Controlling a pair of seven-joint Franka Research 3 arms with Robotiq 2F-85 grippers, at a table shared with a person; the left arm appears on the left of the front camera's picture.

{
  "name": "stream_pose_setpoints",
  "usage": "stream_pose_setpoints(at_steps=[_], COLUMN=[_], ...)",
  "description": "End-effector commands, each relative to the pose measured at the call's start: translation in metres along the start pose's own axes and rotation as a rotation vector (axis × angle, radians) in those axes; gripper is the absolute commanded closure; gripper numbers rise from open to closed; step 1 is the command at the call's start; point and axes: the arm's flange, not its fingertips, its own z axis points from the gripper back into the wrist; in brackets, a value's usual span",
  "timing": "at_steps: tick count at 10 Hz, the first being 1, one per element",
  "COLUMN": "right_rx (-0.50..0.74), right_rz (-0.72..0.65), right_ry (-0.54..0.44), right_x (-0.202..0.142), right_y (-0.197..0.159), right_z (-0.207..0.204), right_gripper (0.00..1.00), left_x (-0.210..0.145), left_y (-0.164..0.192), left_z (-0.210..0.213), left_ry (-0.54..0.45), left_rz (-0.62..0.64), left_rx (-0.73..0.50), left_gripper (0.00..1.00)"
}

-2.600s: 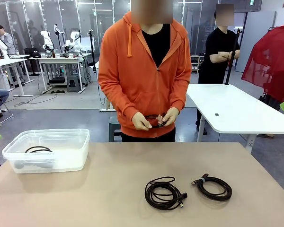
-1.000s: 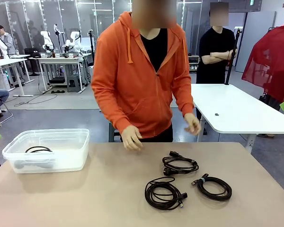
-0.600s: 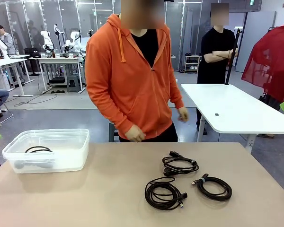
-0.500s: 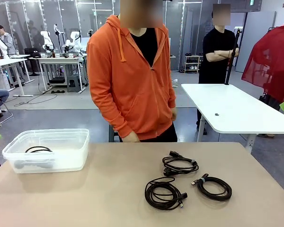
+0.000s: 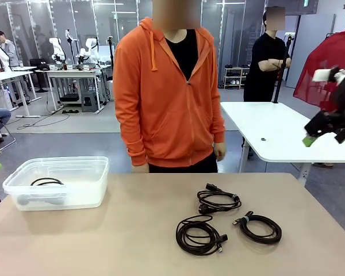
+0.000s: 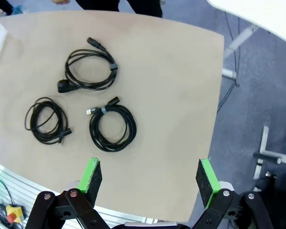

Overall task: Organize and store the cables.
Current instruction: Place the Power Cable into the Organizing box.

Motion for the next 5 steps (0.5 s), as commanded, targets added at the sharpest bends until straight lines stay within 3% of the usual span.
stream_pose_setpoints(at_steps=[1, 5], right_rx=[-0.091, -0.116], right_rz=[-0.056, -0.071], right_ry=[0.026, 0.038], right_x=[0.018, 0.027], right_y=[0.011, 0.047], right_z=[-0.023, -0.083], right_gripper=[0.0, 0.0], left_x=[0.001, 0.001], left_y=[0.0, 0.0], left_z=[0.002, 0.002], left_ry=[0.008, 0.008], left_rz=[0.011, 0.011], left_rx=[0.012, 0.012], left_gripper=[0.29, 0.29])
